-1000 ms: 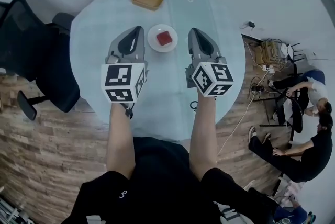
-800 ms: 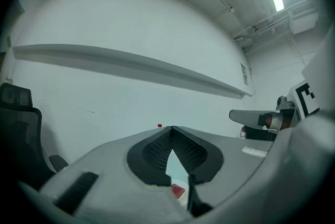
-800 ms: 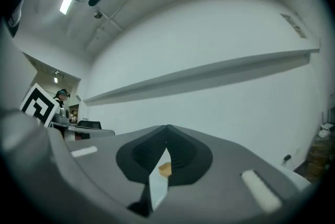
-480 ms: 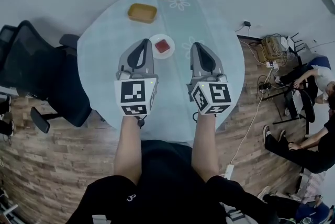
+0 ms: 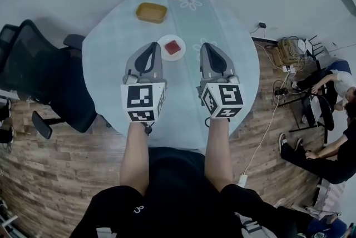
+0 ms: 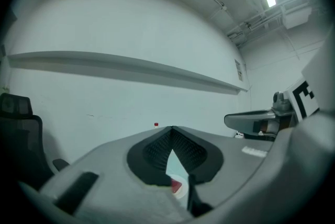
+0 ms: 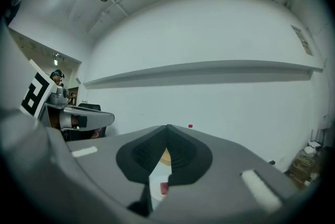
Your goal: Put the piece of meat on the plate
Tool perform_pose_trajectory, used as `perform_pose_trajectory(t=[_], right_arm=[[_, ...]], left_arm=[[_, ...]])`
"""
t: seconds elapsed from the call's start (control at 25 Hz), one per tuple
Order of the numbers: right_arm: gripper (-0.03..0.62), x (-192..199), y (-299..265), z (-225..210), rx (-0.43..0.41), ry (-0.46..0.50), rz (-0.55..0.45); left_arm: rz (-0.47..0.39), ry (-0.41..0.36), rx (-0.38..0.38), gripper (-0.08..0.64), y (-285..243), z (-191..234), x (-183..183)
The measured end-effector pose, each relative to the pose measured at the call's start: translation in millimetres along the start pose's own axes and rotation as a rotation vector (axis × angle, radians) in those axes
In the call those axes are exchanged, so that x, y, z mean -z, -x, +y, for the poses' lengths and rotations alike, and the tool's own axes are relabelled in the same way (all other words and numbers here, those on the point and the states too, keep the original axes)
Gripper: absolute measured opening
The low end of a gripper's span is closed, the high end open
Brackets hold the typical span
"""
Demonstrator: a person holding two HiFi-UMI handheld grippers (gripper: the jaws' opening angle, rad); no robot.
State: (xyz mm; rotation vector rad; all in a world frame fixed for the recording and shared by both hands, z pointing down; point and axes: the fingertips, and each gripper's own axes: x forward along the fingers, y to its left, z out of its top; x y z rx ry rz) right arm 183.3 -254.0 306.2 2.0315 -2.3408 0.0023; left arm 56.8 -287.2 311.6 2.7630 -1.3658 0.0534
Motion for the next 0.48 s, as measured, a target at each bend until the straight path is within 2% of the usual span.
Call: perform_pose_trajectory(t=[0.48], right_arm=[[0.006,12,-17,8,-0.022,-0.006,0.027]], left_arm=[[0.019,-0.011,-0.051,-0.005,-3,25,13]])
